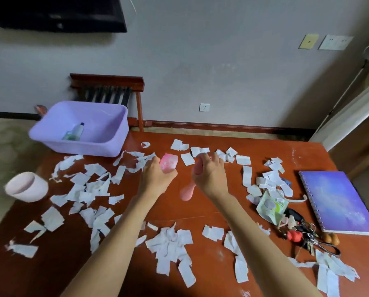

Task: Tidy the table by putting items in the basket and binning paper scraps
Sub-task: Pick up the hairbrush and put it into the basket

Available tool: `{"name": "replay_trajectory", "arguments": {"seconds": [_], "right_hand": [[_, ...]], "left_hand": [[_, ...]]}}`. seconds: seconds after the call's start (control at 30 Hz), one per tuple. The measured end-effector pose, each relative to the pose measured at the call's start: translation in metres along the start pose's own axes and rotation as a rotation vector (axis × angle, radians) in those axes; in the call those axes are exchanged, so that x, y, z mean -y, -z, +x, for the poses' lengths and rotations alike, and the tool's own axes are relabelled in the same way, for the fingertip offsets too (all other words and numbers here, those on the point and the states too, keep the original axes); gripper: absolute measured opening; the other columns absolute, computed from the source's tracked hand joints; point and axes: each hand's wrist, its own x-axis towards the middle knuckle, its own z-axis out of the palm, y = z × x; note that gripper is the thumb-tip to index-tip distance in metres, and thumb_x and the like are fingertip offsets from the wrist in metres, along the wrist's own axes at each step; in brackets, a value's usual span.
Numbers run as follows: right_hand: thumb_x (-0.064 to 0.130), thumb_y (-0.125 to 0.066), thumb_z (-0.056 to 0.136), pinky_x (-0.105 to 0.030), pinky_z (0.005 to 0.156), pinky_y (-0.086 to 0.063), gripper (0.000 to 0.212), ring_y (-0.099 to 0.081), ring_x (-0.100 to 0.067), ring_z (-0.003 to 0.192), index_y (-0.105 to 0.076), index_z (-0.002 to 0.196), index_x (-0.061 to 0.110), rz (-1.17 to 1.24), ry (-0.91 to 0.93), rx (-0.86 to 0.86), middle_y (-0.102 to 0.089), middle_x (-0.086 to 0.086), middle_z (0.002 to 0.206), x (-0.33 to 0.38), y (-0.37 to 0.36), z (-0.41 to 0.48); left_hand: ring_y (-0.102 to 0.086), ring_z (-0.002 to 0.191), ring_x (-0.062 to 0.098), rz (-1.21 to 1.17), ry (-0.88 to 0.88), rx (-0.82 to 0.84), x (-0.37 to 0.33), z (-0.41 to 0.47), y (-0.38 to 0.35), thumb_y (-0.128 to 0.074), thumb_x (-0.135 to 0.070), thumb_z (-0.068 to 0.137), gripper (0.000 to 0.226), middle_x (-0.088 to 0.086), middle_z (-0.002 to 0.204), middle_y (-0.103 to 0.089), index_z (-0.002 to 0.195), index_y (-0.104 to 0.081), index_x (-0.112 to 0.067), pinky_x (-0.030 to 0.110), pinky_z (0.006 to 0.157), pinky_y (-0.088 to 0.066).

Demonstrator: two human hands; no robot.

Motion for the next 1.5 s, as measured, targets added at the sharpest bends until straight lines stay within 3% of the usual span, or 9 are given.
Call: {"name": "replay_trajectory", "arguments": {"seconds": [0.23, 0.37, 0.6, 0.73, 0.87, 1.1, 1.2, 1.37, 1.5], "right_hand": [[0.01, -0.047, 0.09, -0.034, 0.083, -0.043, 0.024, -0.048, -0.033, 0.104, -0.054, 0.112, 0.003, 0.15, 0.125, 0.103, -0.052, -0.016, 0.115, 0.123, -0.066, 0.074], [0.013, -0.049, 0.087, -0.043, 0.081, -0.049, 0.018, -0.048, -0.032, 0.097, -0.058, 0.098, 0.004, 0.146, 0.188, 0.13, -0.056, -0.016, 0.104, 0.18, -0.114, 0.125], [0.015, -0.048, 0.091, -0.038, 0.097, -0.043, 0.037, -0.049, -0.033, 0.113, -0.048, 0.127, 0.003, 0.2, 0.162, 0.252, -0.05, -0.017, 0.124, 0.25, -0.177, 0.193], [0.013, -0.046, 0.093, -0.034, 0.097, -0.042, 0.037, -0.048, -0.031, 0.117, -0.047, 0.128, 0.002, 0.201, 0.094, 0.33, -0.048, -0.016, 0.127, 0.259, -0.213, 0.22], [0.011, -0.042, 0.094, -0.044, 0.097, -0.041, 0.034, -0.046, -0.038, 0.114, -0.047, 0.126, 0.001, 0.149, 0.088, 0.374, -0.047, -0.019, 0.126, 0.261, -0.249, 0.236], [0.012, -0.042, 0.092, -0.037, 0.086, -0.045, 0.029, -0.05, -0.038, 0.109, -0.051, 0.117, 0.002, 0.096, 0.059, 0.516, -0.048, -0.019, 0.121, 0.257, -0.307, 0.243], [0.009, -0.044, 0.089, -0.036, 0.087, -0.045, 0.029, -0.054, -0.038, 0.106, -0.052, 0.115, 0.0, 0.108, 0.028, 0.544, -0.048, -0.021, 0.117, 0.255, -0.323, 0.243], [0.009, -0.058, 0.085, -0.026, 0.095, -0.038, 0.054, -0.05, -0.033, 0.117, -0.038, 0.135, 0.002, 0.111, 0.0, 0.687, -0.044, -0.021, 0.128, 0.252, -0.332, 0.245], [0.018, -0.065, 0.084, -0.036, 0.099, -0.042, 0.075, -0.047, -0.043, 0.119, -0.021, 0.144, 0.012, 0.008, -0.061, 0.756, -0.034, -0.025, 0.133, 0.249, -0.337, 0.244]], "left_hand": [[-0.059, 0.083, 0.028, 0.022, 0.045, -0.096, 0.068, 0.097, 0.095, -0.056, -0.037, 0.084, 0.035, 0.011, 0.083, -0.057, 0.093, -0.059, -0.003, 0.024, 0.058, -0.038], [-0.049, 0.075, 0.021, -0.024, 0.063, -0.146, 0.103, 0.16, 0.143, -0.056, -0.035, 0.088, 0.027, 0.006, 0.079, -0.052, 0.085, -0.052, -0.008, 0.021, 0.057, -0.032], [-0.048, 0.076, 0.027, -0.103, 0.185, -0.146, 0.163, 0.254, 0.182, -0.056, -0.028, 0.088, 0.023, 0.009, 0.081, -0.051, 0.09, -0.052, -0.006, 0.025, 0.051, -0.027], [-0.052, 0.073, 0.031, -0.042, 0.259, -0.089, 0.195, 0.302, 0.178, -0.06, -0.021, 0.081, 0.023, 0.011, 0.065, -0.051, 0.089, -0.059, 0.001, 0.027, 0.054, -0.031], [-0.059, 0.086, 0.035, 0.024, 0.286, 0.051, 0.219, 0.332, 0.169, -0.064, -0.023, 0.08, 0.036, 0.017, 0.086, -0.057, 0.104, -0.059, 0.002, 0.029, 0.065, -0.035], [-0.061, 0.102, 0.031, 0.215, 0.247, 0.214, 0.247, 0.351, 0.146, -0.056, -0.029, 0.087, 0.035, 0.014, 0.092, -0.058, 0.106, -0.058, 0.0, 0.029, 0.073, -0.043], [-0.061, 0.101, 0.032, 0.291, 0.186, 0.246, 0.255, 0.355, 0.139, -0.051, -0.024, 0.088, 0.02, 0.015, 0.09, -0.06, 0.091, -0.058, -0.006, 0.03, 0.075, -0.044], [-0.059, 0.107, 0.033, 0.328, 0.17, 0.292, 0.263, 0.358, 0.133, -0.046, -0.029, 0.092, 0.035, 0.019, 0.113, -0.064, 0.104, -0.062, -0.001, 0.034, 0.084, -0.047], [-0.061, 0.104, 0.032, 0.381, 0.162, 0.291, 0.267, 0.361, 0.135, -0.051, -0.031, 0.091, 0.032, 0.015, 0.113, -0.064, 0.107, -0.059, -0.004, 0.033, 0.082, -0.048]]}}
